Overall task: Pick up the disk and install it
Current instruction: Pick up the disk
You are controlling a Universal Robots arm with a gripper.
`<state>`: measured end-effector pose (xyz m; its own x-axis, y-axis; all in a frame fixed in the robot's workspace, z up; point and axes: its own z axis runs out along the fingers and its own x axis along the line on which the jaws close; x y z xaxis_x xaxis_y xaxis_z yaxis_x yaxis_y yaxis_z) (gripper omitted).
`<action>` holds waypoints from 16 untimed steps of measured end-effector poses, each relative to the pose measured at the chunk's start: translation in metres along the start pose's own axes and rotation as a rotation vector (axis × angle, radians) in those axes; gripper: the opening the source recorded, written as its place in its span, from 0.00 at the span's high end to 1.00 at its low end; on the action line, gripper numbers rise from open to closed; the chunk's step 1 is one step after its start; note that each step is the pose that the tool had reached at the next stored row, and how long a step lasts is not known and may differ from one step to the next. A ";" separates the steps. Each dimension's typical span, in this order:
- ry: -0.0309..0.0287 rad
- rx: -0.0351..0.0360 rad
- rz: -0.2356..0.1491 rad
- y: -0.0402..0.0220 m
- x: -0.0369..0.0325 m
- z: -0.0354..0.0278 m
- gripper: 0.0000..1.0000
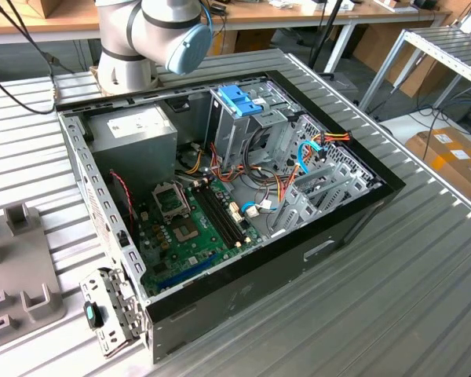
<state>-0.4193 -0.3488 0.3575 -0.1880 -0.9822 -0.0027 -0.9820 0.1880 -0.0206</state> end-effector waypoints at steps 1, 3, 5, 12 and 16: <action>0.0000 0.0000 0.000 0.0001 0.0000 0.0006 0.89; 0.0001 0.0000 0.000 0.0020 0.0004 0.0017 0.89; -0.0002 0.0004 0.000 0.0068 0.0013 0.0028 0.89; 0.0064 0.0020 -0.005 0.0119 0.0023 0.0100 0.89; 0.0069 0.0019 -0.006 0.0119 0.0022 0.0123 0.89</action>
<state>-0.4312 -0.3488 0.3450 -0.1826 -0.9832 0.0043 -0.9830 0.1824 -0.0225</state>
